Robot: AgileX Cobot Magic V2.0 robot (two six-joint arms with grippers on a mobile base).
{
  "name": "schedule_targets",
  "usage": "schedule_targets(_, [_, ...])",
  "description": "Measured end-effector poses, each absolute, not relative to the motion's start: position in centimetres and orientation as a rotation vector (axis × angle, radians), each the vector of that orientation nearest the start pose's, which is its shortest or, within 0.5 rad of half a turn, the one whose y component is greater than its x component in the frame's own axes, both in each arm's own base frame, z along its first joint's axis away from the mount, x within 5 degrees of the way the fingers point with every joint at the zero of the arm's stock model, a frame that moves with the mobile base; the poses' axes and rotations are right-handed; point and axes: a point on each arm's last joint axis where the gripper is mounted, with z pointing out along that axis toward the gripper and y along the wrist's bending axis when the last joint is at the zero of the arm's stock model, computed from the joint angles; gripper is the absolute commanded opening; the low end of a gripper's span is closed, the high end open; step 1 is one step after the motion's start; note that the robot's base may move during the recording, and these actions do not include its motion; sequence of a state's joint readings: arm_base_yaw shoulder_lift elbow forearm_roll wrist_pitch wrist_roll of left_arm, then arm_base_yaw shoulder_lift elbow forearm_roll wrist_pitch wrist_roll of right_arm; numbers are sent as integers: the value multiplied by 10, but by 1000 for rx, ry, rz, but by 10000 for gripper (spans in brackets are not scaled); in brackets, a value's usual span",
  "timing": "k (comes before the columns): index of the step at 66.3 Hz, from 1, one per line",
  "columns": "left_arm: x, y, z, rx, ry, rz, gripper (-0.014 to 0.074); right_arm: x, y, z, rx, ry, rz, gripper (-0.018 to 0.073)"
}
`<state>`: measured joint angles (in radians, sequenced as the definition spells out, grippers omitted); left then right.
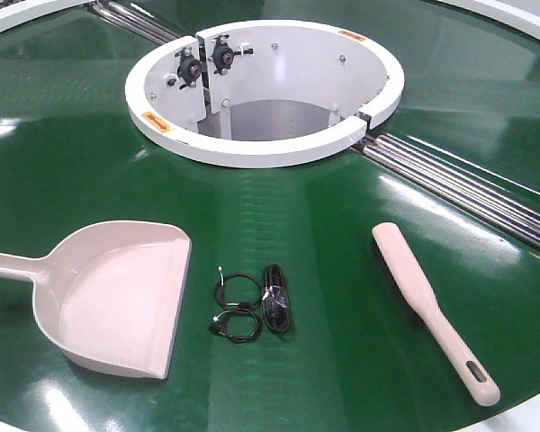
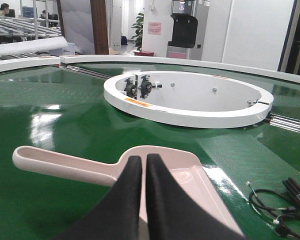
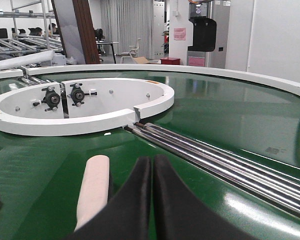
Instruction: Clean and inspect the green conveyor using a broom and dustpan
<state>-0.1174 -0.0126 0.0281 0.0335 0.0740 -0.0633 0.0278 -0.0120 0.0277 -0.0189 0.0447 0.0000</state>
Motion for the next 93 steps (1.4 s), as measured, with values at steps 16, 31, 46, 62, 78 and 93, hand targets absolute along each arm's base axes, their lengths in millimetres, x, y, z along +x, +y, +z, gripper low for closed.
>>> schedule_targets(16, [56, -6, 198, 67, 1573, -114, -6, 57, 1, 200, -35, 1544, 6, -8])
schedule_targets(31, [56, -6, 198, 67, 1573, -114, -6, 57, 1, 200, -35, 1544, 6, -8])
schedule_targets(46, [56, -6, 198, 67, 1573, -114, -6, 57, 1, 200, -35, 1544, 6, -8])
schedule_targets(62, [56, -6, 198, 67, 1573, -114, -6, 57, 1, 200, -35, 1544, 6, -8])
schedule_targets(78, [56, -6, 198, 67, 1573, -114, -6, 57, 1, 200, -35, 1544, 6, -8])
schedule_targets(93, [56, -7, 209, 67, 1448, -119, -6, 57, 1, 200, -35, 1544, 6, -8])
